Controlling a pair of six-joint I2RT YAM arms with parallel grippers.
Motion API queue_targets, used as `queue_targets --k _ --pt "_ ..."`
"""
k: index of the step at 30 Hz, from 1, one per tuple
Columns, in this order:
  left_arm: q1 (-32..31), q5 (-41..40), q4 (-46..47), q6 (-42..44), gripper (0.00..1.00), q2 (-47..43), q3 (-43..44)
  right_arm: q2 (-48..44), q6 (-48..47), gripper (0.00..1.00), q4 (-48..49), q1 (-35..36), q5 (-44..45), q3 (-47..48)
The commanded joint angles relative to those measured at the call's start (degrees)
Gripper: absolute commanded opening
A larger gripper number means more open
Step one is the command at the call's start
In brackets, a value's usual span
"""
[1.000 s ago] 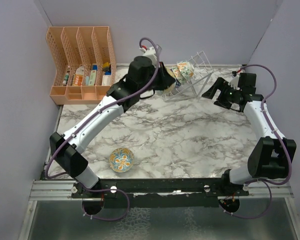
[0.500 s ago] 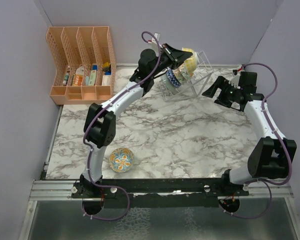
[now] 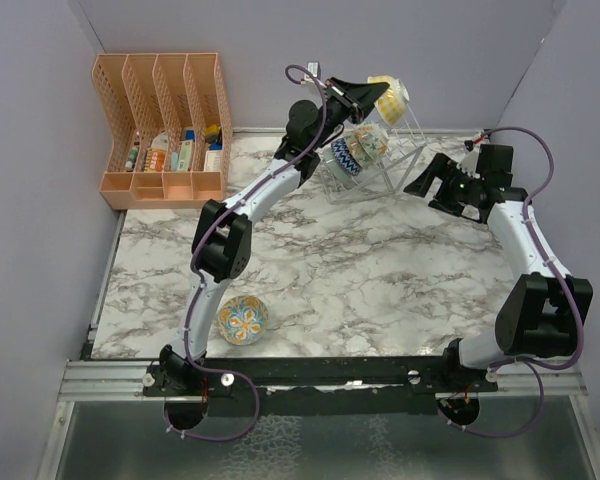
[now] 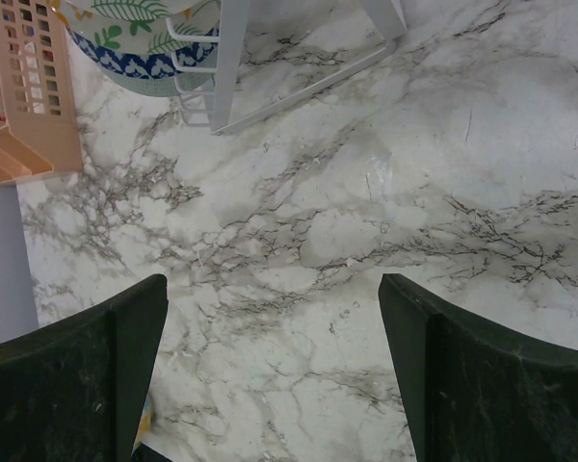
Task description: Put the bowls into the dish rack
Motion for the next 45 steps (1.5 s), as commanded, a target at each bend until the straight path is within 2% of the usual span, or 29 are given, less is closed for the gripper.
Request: queue_targets --k 1,17,45 --pt "-0.3 -4.3 2.7 -2.6 0.00 4.3 7.1 0.7 -1.4 0.91 1.6 -0.5 1.2 -0.3" --pt "-0.2 -6.7 3.4 -6.6 0.00 15.3 15.5 2.8 -1.9 0.91 1.7 -0.9 1.0 0.6" --pt "0.8 -6.4 0.2 -6.8 0.00 20.6 17.4 3.9 -2.1 0.91 2.4 -1.1 0.7 -0.1"
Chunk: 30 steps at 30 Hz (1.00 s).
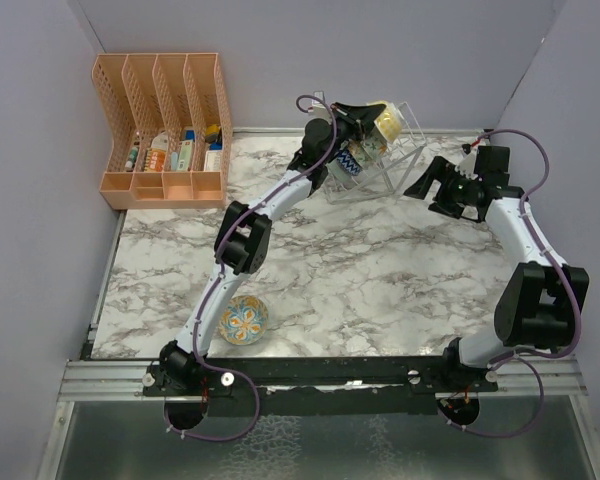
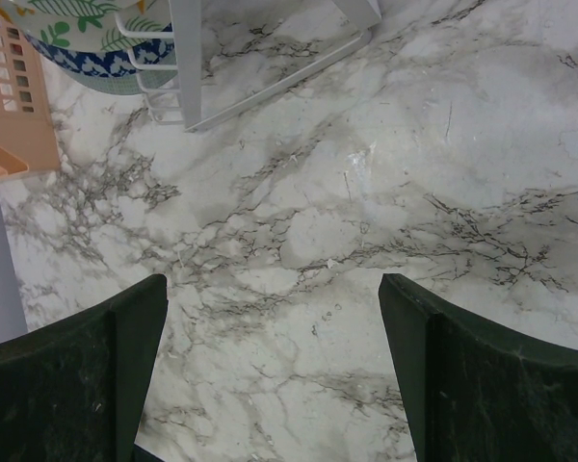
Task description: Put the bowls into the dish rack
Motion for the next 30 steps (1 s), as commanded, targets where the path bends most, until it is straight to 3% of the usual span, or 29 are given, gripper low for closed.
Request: queue_targets --k 1,9,19,30 --pt "0.5 -0.6 2.3 -1.1 0.00 1.5 3.6 0.8 -0.8 0.91 2.2 -0.5 0.7 -0.1" --pt "0.9 -0.3 -0.4 -0.2 0.00 2.1 5.0 1.0 -0.9 0.91 2.2 -0.5 0.7 -0.1" --pt "1.5 0.7 -3.5 1.4 0.25 1.3 5.3 1.8 -0.9 0.91 2.1 -0.6 0.5 0.2" --pt "2.1 2.0 -11.6 5.7 0.33 -1.9 5.4 2.2 -0.8 0.91 1.9 -0.6 0.0 0.9"
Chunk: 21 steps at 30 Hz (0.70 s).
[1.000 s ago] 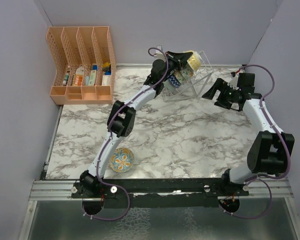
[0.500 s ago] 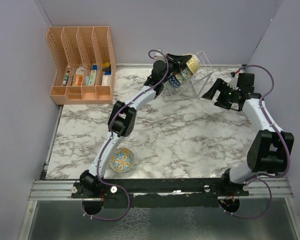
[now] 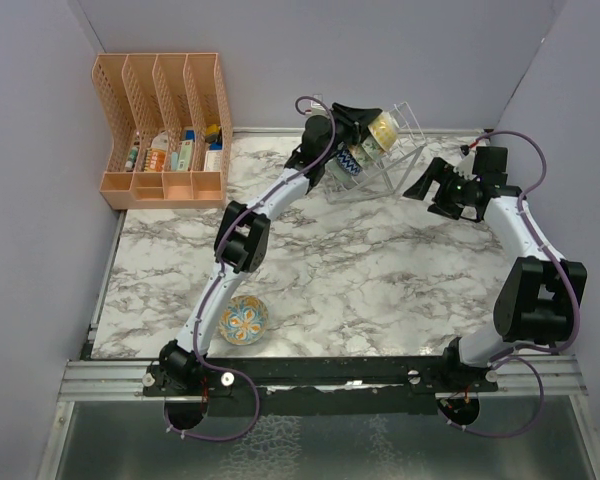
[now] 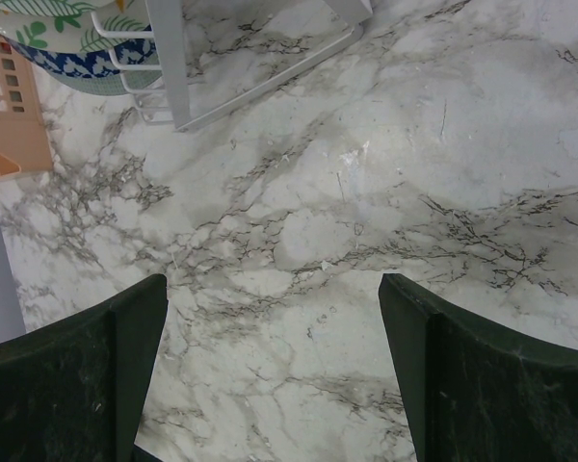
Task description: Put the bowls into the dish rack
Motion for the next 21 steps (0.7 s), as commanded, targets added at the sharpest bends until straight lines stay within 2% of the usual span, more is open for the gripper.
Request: queue_targets --k 1,8,21 --pt "0.9 0.9 -4.3 3.2 0.34 -4.5 2.0 0.4 -0.8 0.91 1.5 -0.5 -0.1 1.0" --pt "1.3 2.2 -9.7 5.3 0.34 -6.0 2.0 0.3 -0.6 0.91 1.4 -0.5 -0.7 0.9" --pt "1.8 3.2 -15.7 10.0 0.43 -9.3 1.7 -0.9 0.2 0.91 2.6 -0.5 -1.7 -0.8"
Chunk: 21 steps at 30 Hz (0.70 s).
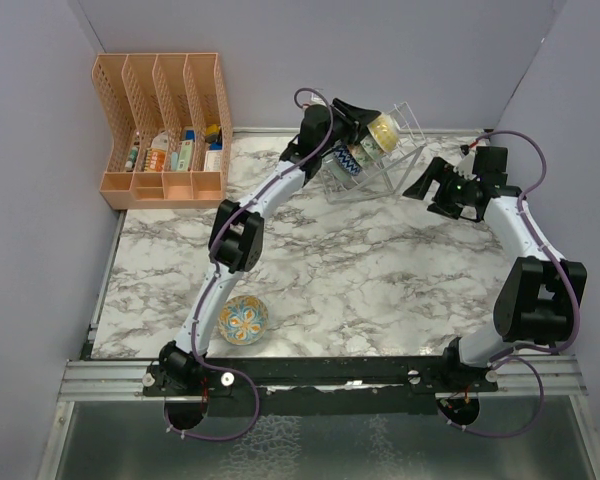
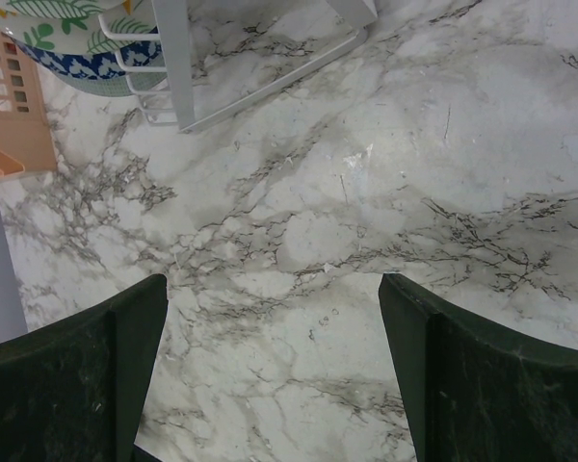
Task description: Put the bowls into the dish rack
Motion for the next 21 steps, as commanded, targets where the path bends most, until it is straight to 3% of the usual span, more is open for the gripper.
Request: queue_targets --k 1,21 --pt "1.2 0.7 -3.0 3.2 0.43 -5.7 1.6 -1.0 0.3 0.91 2.2 -0.5 -1.4 -0.8" --pt "1.6 4.0 -10.9 8.6 0.56 -11.4 -3.5 -3.4 1.3 0.91 3.6 -0.5 -3.1 -3.4"
